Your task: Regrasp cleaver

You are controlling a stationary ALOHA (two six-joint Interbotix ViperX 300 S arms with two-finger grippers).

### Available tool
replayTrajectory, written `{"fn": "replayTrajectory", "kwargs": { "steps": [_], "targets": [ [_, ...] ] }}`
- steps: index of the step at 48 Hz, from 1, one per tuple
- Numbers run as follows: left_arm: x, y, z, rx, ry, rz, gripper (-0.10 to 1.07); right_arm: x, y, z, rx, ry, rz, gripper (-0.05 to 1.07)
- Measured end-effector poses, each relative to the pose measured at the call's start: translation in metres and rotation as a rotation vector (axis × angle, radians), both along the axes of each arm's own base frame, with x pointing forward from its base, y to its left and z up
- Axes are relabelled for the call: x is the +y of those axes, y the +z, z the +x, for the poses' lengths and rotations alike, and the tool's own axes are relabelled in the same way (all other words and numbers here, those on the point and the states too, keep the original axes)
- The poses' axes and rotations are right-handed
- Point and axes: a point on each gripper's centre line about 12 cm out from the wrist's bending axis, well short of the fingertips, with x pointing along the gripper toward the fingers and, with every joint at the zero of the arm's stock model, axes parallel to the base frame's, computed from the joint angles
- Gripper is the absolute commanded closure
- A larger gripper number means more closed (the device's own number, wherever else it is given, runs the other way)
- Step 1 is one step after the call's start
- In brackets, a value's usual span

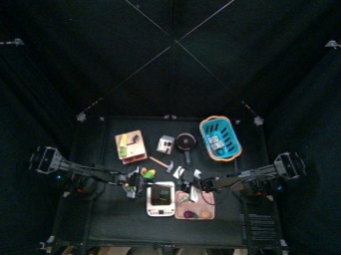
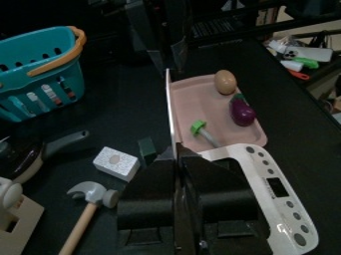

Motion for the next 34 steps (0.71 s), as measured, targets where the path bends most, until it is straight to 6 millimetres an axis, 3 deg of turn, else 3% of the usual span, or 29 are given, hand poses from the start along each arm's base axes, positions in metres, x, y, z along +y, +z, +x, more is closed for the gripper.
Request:
{"fn": "replayTrajectory", "kwargs": {
  "steps": [34],
  "targets": [
    [0.0012,-0.0060,-0.0058,-0.015,0.005,0.006,0.59,0.0021,-0.0048,0.0033,0.017,-0.025,0.057,0.58]
  ]
}}
